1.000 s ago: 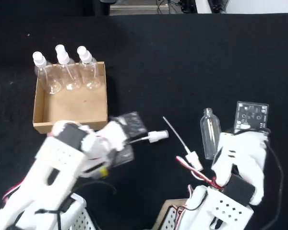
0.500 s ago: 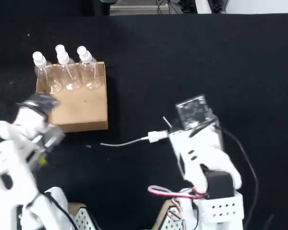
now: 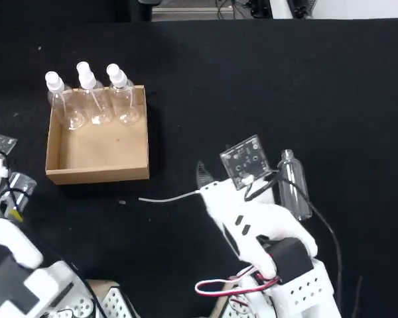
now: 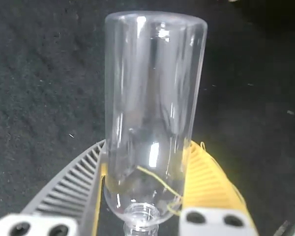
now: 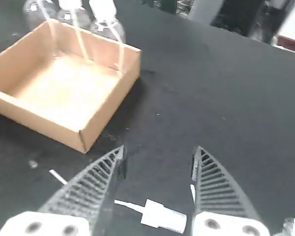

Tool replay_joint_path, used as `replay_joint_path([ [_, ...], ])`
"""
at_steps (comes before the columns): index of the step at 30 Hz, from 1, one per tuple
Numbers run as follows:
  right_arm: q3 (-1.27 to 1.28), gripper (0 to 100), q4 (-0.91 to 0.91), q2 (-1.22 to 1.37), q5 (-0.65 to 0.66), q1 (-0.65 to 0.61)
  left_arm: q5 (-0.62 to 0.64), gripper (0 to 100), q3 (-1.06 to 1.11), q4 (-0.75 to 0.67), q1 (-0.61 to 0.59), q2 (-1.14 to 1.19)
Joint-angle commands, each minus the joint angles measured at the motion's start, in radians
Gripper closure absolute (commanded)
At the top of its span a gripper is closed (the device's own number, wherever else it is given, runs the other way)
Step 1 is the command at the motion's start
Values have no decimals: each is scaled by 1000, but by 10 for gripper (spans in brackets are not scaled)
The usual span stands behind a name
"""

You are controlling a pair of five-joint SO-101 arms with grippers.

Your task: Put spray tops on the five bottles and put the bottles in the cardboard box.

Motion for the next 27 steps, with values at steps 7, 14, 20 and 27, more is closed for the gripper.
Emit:
replay_joint_path([
  [7, 91, 800, -276, 355, -21, -43, -14, 759, -30, -132, -64, 135],
  [14, 104, 800, -334, 536, -14, -40, -12, 714, -134, -123, -76, 137],
  [20, 97, 800, -361, 572, -12, -40, -46, 667, -147, -123, -84, 135],
  [27, 104, 800, -361, 573, -12, -40, -43, 669, -292, -37, -119, 126],
])
